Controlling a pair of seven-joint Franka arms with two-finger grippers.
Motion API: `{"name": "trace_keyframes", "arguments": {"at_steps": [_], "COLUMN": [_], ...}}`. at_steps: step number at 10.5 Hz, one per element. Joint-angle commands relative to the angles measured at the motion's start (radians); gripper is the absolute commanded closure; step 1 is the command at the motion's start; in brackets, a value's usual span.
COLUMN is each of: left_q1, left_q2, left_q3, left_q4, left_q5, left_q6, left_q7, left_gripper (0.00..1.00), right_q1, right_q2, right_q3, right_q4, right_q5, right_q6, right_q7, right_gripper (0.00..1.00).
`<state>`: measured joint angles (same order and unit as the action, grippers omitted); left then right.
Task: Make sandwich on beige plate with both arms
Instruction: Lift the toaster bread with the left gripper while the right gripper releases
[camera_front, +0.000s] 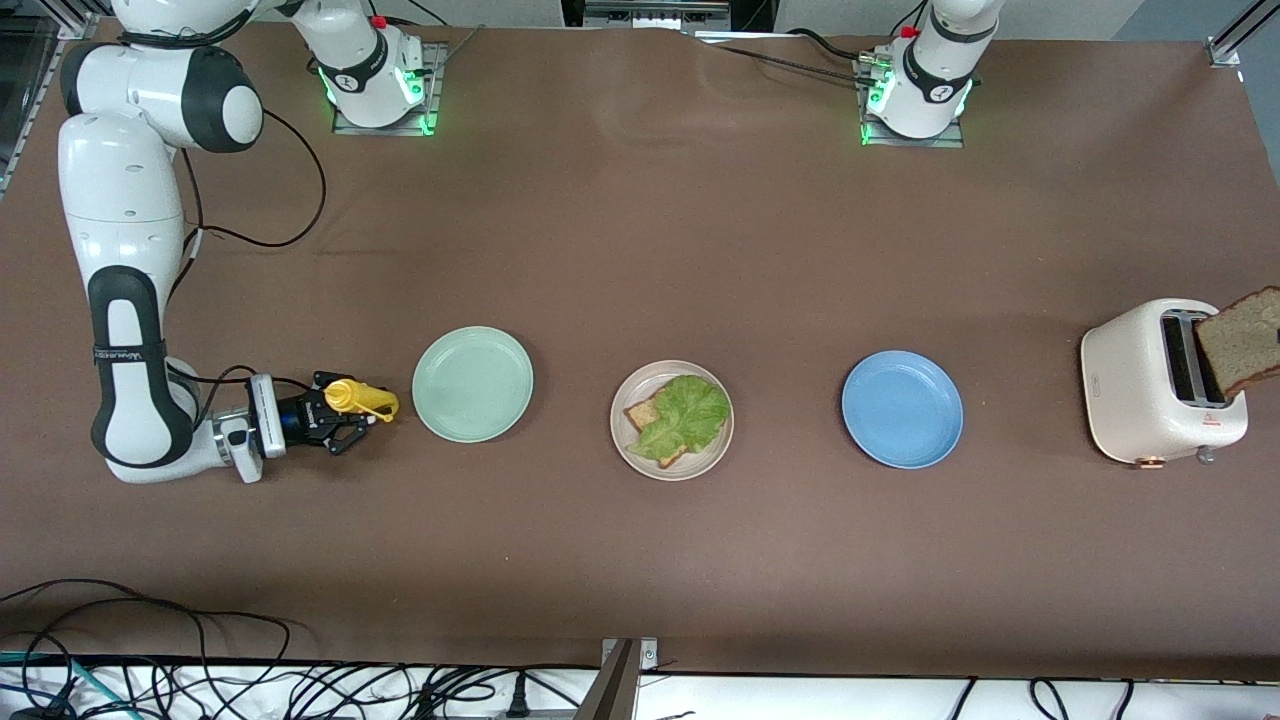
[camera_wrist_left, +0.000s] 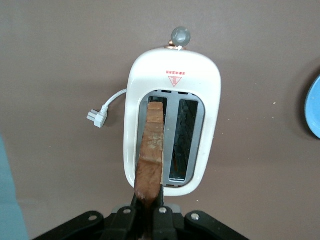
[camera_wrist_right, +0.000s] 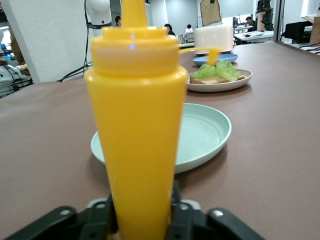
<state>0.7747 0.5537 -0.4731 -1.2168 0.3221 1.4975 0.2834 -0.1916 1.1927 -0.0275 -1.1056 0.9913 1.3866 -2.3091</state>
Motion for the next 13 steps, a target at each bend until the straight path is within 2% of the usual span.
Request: {"name": "trace_keyframes", "arguments": {"at_steps": [1,2,3,5,6,7,8,9,11,12,13], "left_q1": [-0.006,-0.006,-0.006,-0.006,-0.008,-0.02,-0.053,-0.111,-0.225,-0.271,-0.306], "left_q2": [-0.061,-0.076,-0.087,-0.107,-0.107,-0.106,-0.094,-0.078,-0.043,-0.019,0.012], "left_q3": [-0.034,-0.065,-0.099,-0.169,-0.217,-0.27,-0.292,-0.292,-0.292,-0.292,-0.291], "left_q4": [-0.006,-0.006,-0.006,-0.004,-0.006,-0.012,-0.012,-0.012,-0.006,-0.007,-0.007], "left_q5": [0.008,0.006,-0.006,-0.09,-0.124,-0.15,-0.181,-0.233,-0.268,-0.311,-0.375], "left_q6": [-0.045,-0.068,-0.097,-0.132,-0.132,-0.132,-0.132,-0.129,-0.064,0.004,0.088], "left_q7": [0.01,0.005,-0.033,-0.219,-0.339,-0.453,-0.563,-0.67,-0.853,-0.931,-0.993], "left_gripper": [1.0,1.0,1.0,1.0,1.0,1.0,1.0,1.0,1.0,1.0,1.0], "right_q1": [-0.011,-0.011,-0.009,-0.006,-0.006,-0.006,-0.002,0.015,0.078,0.104,0.119], "right_q2": [0.013,0.011,0.008,-0.039,-0.104,-0.199,-0.3,-0.396,-0.596,-0.68,-0.743], "right_q3": [0.008,-0.002,-0.04,-0.145,-0.164,-0.176,-0.184,-0.189,-0.19,-0.189,-0.189], "right_q4": [0.016,0.019,0.021,0.012,-0.02,-0.099,-0.188,-0.239,-0.336,-0.397,-0.44], "right_q5": [0.02,0.015,0.012,-0.006,-0.072,-0.113,-0.14,-0.242,-0.484,-0.569,-0.614], "right_q6": [0.008,0.005,-0.006,-0.024,-0.005,0.065,0.139,0.202,0.302,0.363,0.382], "right_q7": [-0.009,-0.006,-0.007,-0.007,0.002,0.032,0.063,0.119,0.463,0.647,0.821], "right_gripper": [0.0,0.0,0.0,0.0,0.0,0.0,0.0,0.0,0.0,0.0,0.0]}}
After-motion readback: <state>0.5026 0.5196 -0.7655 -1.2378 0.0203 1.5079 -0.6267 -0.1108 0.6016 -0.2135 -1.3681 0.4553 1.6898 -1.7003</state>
